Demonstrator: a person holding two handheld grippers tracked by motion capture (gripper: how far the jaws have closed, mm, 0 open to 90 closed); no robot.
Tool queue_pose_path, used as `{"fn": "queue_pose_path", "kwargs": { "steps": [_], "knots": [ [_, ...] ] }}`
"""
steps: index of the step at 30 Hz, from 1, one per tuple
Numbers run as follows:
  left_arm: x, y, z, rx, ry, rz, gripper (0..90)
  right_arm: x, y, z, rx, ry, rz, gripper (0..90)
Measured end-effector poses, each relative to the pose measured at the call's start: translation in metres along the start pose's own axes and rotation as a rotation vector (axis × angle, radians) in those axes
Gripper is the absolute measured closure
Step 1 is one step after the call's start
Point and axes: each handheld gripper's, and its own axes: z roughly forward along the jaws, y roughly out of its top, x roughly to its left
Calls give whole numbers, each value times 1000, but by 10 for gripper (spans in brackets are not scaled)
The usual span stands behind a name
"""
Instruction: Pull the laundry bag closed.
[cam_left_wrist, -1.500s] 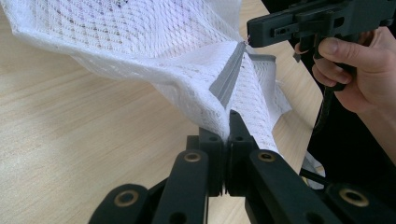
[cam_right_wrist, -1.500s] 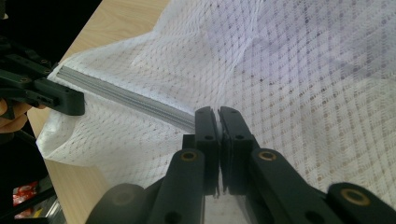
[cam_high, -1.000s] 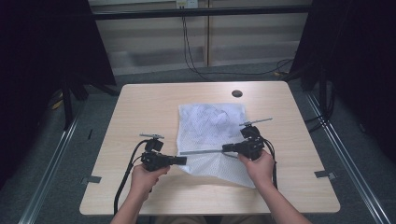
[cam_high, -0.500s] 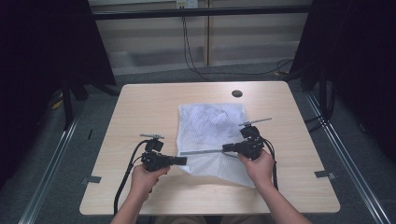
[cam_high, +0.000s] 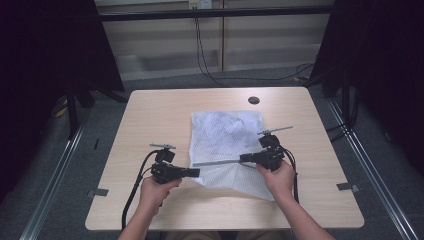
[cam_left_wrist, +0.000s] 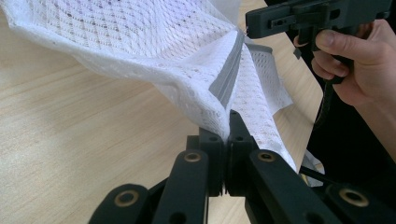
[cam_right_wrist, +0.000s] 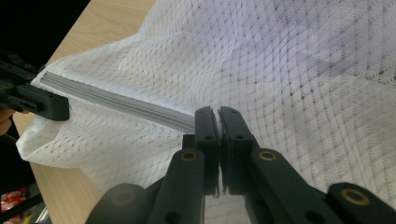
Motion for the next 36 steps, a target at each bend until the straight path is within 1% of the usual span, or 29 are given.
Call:
{"fn": "queue_pose_path", "kwargs": {
  "steps": [2,3,4,5,7,8,9,10,12,14,15,17,22,24,25,26,28,32,36],
  "knots": [
    [0,0,0,-4,0,-8,888,0,0,0,-3,-2,-3,868],
    [0,0,0,-4,0,-5,889,0,0,0,-4,-3,-2,868],
    [-1,0,0,-8,-6,-18,889,-1,0,-1,-3,-12,-6,868],
    [0,0,-2,-6,-5,-7,888,-1,0,-1,-3,-13,-5,868],
    [1,0,-3,-18,-1,-17,888,-5,-1,-2,-6,-11,7,868],
    [1,0,-4,-14,-2,-11,888,-7,-2,-3,-7,-10,21,868],
    [1,0,-3,-14,-5,-19,888,-9,-3,-4,-9,1,27,868],
    [1,0,-2,-10,-5,-17,888,-10,-3,-5,-11,2,30,868],
    [1,0,-2,-8,-9,-13,888,-9,-3,-5,-8,-8,21,868],
    [0,0,-2,-9,-11,-16,889,-9,-3,-6,-10,-5,27,868],
    [0,0,-2,-12,-4,-15,888,-9,-3,-6,-10,-5,27,868],
    [0,0,-2,-12,-4,-18,889,-9,-2,-6,-9,-5,23,868],
    [0,0,-2,-5,-9,-15,889,-9,-2,-6,-11,-5,20,868],
    [1,0,-3,-12,1,-13,888,-9,-2,-7,-10,-11,21,868],
    [1,0,-4,-18,-3,-26,889,-10,-2,-7,-10,-21,19,868],
    [2,0,-5,-18,0,-19,888,-12,-2,-8,-11,-15,24,868],
    [3,-1,-6,-20,3,-23,888,-13,-3,-10,-15,-10,30,868],
    [3,-1,-6,-20,4,-20,888,-12,-3,-11,-15,-15,21,868],
    [2,-1,-5,-17,-2,-22,888,-13,-3,-11,-15,-14,23,868]
  ]
}}
